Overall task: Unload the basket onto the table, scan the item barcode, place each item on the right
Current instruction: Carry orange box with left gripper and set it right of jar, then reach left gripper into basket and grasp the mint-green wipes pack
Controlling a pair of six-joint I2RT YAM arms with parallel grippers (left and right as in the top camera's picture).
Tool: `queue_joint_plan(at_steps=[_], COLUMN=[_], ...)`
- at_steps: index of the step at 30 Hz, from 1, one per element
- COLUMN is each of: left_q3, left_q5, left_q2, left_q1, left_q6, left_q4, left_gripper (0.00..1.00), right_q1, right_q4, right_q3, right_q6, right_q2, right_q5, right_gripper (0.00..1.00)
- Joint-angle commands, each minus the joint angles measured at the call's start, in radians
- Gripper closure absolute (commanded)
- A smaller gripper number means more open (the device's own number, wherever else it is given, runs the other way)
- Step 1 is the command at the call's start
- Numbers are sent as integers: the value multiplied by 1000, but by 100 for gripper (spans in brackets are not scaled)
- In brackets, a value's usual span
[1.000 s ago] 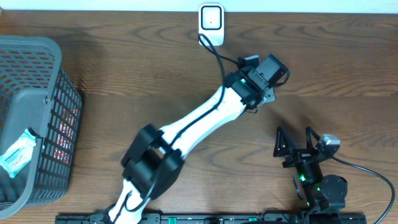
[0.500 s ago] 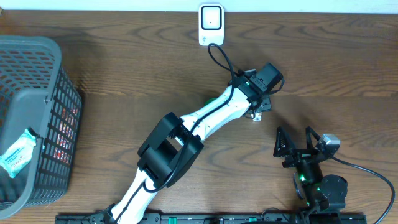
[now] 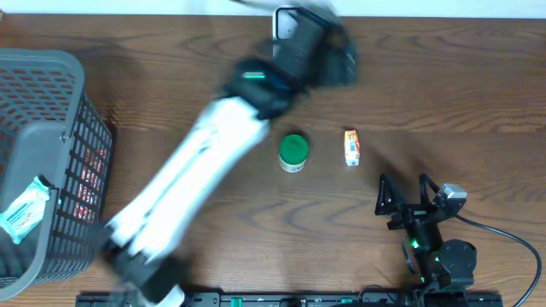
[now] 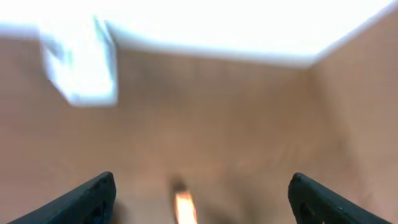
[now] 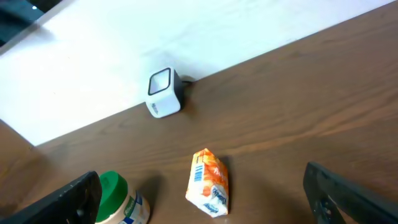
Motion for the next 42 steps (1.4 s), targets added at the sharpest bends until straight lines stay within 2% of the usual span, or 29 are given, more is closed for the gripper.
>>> queue_joint_plan(at_steps=[1,3,5,10,14,19,21,26,28,36,38,42], left_q3=[39,39,39,25,-49,-211,-365,-618,-735,-950,-985,-1007], left_q5=[-169,-173,-173,-173,-173,-178,-188,-197,-196,-196,-196,-196], left_q2=[-258,-347,-401,-414,-355,-304,-299,-299,-299,-297,-293,-261], left_q1=[200,380,575,1098,1324,1393,1397,1397,1397,1397,1397,1397], left_q6=[113,106,48,-238,-443,-521,-521,-520,-520,-520,-520,-520], left_q4=[-67,-143,-251,-593,-759,-715,-593,-369,-233,79,142,201], left_gripper=[10,10,10,10,10,10,10,10,10,9,5,4], right_q1=[5,5,5,5,5,5,5,5,5,5,5,5], right_q4=[-3,-3,-3,-3,-3,-3,-3,-3,-3,-3,-3,-3], right_q3=[-2,-2,-2,-2,-2,-2,-2,-2,-2,-2,-2,-2], right_q6=[7,7,7,7,7,7,7,7,7,7,7,7], right_q2=[-2,-2,-2,-2,-2,-2,-2,-2,-2,-2,-2,-2], right_q5=[2,2,2,2,2,2,2,2,2,2,2,2], right_gripper=[1,1,1,1,1,1,1,1,1,1,1,1])
